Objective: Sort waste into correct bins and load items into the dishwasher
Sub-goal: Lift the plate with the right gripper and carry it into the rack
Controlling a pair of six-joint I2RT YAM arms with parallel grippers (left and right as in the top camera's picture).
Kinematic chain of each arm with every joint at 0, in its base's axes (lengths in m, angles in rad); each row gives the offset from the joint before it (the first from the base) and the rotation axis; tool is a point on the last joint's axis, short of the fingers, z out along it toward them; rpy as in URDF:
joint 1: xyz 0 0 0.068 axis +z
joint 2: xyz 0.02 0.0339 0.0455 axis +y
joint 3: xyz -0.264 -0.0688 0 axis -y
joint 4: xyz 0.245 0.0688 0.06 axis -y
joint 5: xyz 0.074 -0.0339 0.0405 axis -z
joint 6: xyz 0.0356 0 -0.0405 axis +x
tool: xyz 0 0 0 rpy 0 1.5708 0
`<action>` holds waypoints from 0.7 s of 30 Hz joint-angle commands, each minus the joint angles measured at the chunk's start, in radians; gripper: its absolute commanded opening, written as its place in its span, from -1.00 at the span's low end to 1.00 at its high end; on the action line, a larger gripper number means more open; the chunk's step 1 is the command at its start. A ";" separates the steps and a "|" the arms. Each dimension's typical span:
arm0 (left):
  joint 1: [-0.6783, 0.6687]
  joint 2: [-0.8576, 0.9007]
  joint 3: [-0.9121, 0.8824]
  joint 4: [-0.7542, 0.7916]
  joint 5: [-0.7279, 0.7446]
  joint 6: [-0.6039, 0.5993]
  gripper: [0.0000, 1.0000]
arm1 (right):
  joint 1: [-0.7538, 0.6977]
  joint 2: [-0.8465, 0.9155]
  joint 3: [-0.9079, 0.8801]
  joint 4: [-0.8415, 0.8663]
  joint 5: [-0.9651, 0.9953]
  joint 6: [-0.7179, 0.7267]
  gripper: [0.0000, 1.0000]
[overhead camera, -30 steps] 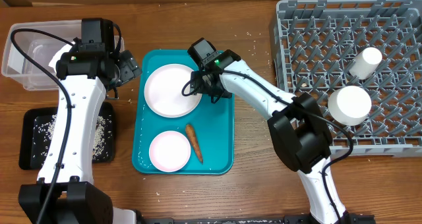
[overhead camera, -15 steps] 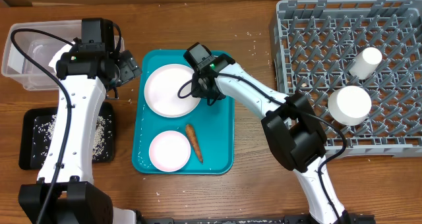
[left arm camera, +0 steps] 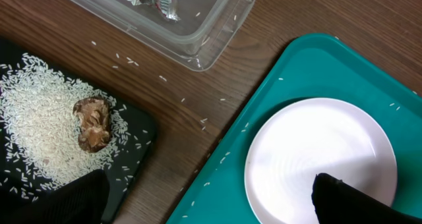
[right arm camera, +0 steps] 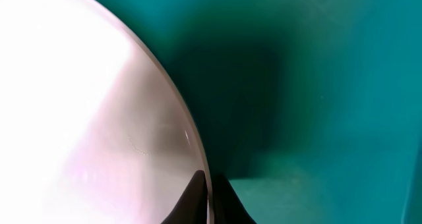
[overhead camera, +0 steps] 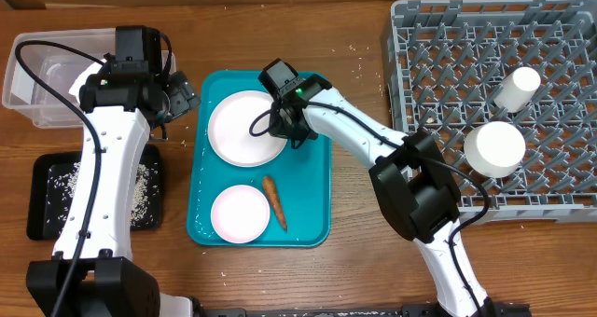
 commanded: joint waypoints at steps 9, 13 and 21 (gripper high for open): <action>0.000 -0.008 0.018 0.001 0.007 -0.007 0.99 | -0.144 -0.008 0.211 -0.287 0.076 0.008 -0.93; 0.000 -0.008 0.018 0.001 0.007 -0.007 1.00 | -0.203 -0.084 0.279 -0.405 0.199 -0.002 -0.92; 0.000 -0.008 0.018 0.001 0.007 -0.007 0.99 | -0.303 -0.324 0.280 -0.443 0.509 -0.003 -0.92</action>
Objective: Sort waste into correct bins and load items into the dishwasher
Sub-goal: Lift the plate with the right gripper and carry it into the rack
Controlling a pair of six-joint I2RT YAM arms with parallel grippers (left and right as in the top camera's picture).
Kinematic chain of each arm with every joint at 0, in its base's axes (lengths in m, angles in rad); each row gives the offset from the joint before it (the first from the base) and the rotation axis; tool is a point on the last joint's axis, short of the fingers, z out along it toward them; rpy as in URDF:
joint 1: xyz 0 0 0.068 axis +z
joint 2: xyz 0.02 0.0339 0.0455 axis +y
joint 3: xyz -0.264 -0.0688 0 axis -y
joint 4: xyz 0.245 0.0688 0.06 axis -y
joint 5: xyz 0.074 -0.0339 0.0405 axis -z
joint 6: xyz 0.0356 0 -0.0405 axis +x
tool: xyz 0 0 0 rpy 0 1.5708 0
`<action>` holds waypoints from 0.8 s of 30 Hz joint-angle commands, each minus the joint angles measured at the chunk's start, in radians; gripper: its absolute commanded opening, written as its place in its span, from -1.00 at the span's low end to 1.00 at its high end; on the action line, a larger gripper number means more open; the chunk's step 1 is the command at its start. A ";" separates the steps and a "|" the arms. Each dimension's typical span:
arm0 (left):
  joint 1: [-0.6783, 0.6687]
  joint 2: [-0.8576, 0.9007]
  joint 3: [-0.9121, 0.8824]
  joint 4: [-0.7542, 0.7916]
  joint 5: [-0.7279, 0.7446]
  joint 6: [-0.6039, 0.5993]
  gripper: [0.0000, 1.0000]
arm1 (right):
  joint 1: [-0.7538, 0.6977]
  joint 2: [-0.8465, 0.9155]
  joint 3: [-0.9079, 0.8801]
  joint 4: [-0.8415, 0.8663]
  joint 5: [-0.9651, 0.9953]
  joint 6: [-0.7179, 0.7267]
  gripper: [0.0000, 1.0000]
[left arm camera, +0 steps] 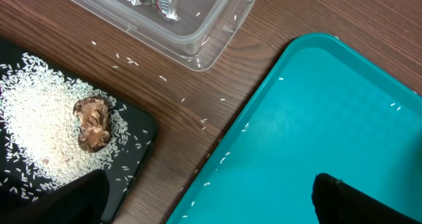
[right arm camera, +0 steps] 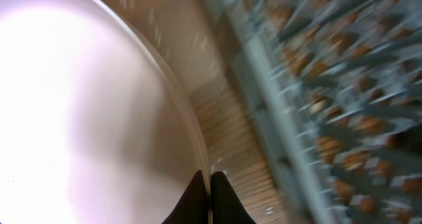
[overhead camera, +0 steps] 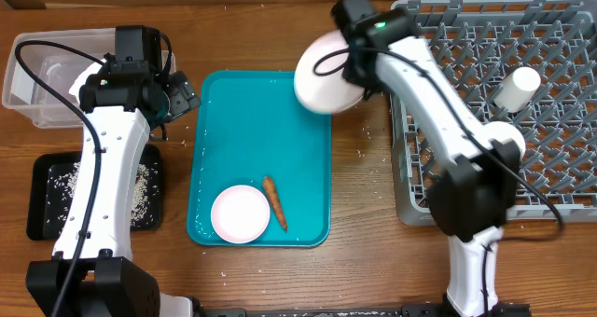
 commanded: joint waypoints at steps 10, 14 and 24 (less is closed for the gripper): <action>0.000 -0.008 0.018 0.001 0.007 -0.007 0.99 | -0.272 -0.171 0.039 0.008 0.300 -0.117 -0.92; 0.000 -0.008 0.018 0.001 0.007 -0.007 1.00 | -0.340 -0.166 0.038 0.041 0.334 -0.197 -0.92; 0.000 -0.008 0.018 0.001 0.007 -0.007 1.00 | -0.413 -0.064 0.031 0.100 0.404 -0.257 -0.92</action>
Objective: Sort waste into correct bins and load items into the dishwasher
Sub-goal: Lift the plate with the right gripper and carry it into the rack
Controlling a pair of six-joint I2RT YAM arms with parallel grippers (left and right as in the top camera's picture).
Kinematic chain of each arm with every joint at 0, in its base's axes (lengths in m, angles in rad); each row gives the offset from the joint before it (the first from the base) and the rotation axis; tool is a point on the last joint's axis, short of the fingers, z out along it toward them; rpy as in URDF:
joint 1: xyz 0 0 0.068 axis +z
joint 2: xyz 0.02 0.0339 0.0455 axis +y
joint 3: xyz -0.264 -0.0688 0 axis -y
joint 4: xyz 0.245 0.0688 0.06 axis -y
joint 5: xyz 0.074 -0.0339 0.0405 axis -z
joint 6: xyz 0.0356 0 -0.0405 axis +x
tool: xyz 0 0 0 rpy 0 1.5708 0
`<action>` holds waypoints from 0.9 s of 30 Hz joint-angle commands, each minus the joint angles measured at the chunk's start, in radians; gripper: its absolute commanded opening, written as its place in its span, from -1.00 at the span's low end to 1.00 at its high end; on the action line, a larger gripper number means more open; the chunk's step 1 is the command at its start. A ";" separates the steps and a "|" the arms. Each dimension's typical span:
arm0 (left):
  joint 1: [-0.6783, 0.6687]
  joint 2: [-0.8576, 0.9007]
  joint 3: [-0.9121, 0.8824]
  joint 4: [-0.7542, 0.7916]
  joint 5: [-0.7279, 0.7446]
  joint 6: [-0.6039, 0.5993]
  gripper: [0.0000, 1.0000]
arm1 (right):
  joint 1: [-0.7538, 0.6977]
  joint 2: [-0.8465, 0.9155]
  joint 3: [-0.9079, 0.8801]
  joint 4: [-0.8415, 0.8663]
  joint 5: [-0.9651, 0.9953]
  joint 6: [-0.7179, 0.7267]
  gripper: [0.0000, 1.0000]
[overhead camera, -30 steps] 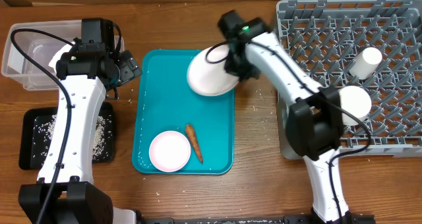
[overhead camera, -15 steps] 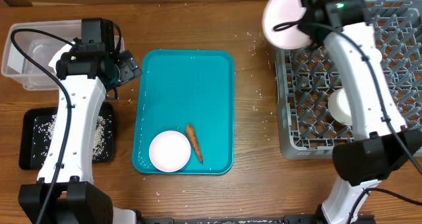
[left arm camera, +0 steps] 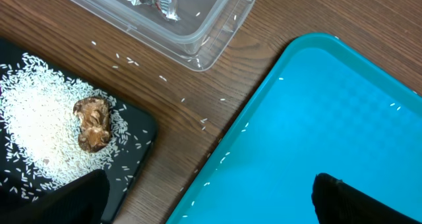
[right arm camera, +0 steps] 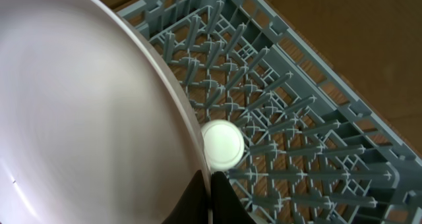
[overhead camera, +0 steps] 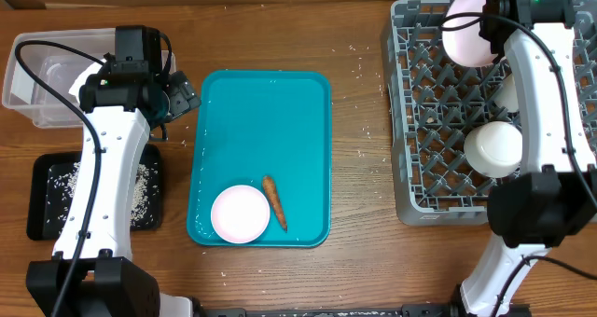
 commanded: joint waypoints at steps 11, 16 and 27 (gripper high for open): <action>0.000 -0.008 0.018 0.000 0.007 -0.007 0.99 | -0.003 0.079 -0.061 0.142 0.233 -0.026 -0.92; 0.000 -0.008 0.018 0.000 0.007 -0.007 0.99 | 0.002 0.079 -0.063 0.161 0.151 -0.076 -0.92; 0.000 -0.008 0.018 0.000 0.007 -0.007 1.00 | 0.005 0.106 -0.064 0.137 0.105 -0.077 -0.92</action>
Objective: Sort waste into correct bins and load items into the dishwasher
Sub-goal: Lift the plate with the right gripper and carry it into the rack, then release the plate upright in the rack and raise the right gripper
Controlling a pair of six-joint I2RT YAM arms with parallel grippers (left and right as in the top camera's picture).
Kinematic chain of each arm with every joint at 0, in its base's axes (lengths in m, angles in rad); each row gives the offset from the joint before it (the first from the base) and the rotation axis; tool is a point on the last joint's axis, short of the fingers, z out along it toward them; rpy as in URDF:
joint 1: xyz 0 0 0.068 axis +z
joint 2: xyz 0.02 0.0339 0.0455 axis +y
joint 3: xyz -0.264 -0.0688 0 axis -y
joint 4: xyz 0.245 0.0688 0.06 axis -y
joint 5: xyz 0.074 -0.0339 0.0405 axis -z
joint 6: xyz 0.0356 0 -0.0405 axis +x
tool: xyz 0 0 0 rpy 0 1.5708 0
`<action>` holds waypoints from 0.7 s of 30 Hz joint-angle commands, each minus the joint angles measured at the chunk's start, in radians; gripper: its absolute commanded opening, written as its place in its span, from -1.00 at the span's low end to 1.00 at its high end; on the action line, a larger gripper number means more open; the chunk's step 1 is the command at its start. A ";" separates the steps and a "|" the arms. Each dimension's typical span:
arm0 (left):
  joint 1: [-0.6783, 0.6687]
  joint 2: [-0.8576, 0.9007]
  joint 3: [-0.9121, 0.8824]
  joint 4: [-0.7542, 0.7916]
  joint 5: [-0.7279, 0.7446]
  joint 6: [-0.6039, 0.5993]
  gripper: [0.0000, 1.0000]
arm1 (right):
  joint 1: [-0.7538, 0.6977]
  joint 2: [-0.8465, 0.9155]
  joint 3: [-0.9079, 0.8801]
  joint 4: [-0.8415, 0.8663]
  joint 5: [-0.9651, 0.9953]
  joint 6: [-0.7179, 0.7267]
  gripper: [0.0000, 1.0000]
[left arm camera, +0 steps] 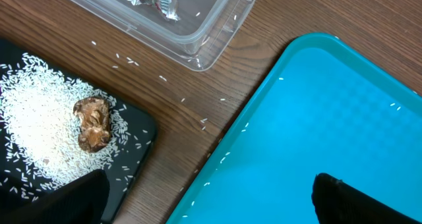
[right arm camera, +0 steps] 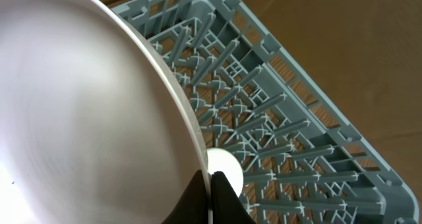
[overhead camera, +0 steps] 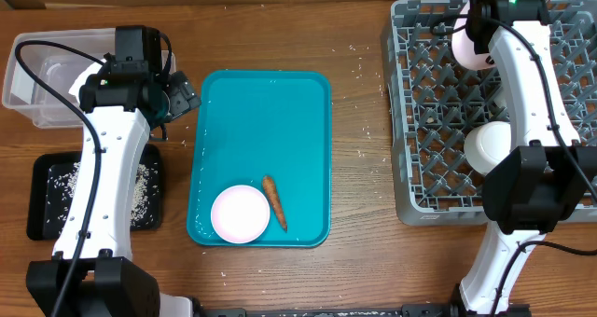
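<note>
My right gripper is shut on the rim of a large white plate, held on edge over the back of the grey dishwasher rack; overhead the plate shows beside the arm. A white cup lies in the rack below it, and a white bowl sits upturned there. On the teal tray remain a small white plate and a carrot. My left gripper hangs open over the tray's left edge, empty.
A clear plastic bin with wrappers stands at the back left. A black tray holds rice and a brown food scrap. Loose rice grains dot the wooden table.
My right gripper has shifted slightly over the back of the rack with the large plate, which now appears more edge-on. The left arm has not moved.
My right gripper was shut on the rim of the large plate lying on the teal tray. Then it held the plate above the tray's back right corner. Then the plate was over the rack's back part, where it remains, turned on edge.
</note>
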 commanded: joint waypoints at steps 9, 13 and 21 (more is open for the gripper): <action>0.000 -0.008 0.018 0.001 0.007 -0.007 1.00 | 0.071 0.034 -0.004 -0.009 -0.021 -0.040 -0.93; 0.000 -0.008 0.018 0.001 0.007 -0.007 1.00 | 0.110 0.023 0.011 -0.061 -0.024 -0.038 1.00; 0.000 -0.008 0.018 0.001 0.007 -0.007 0.99 | 0.135 -0.095 0.093 -0.229 -0.403 0.044 1.00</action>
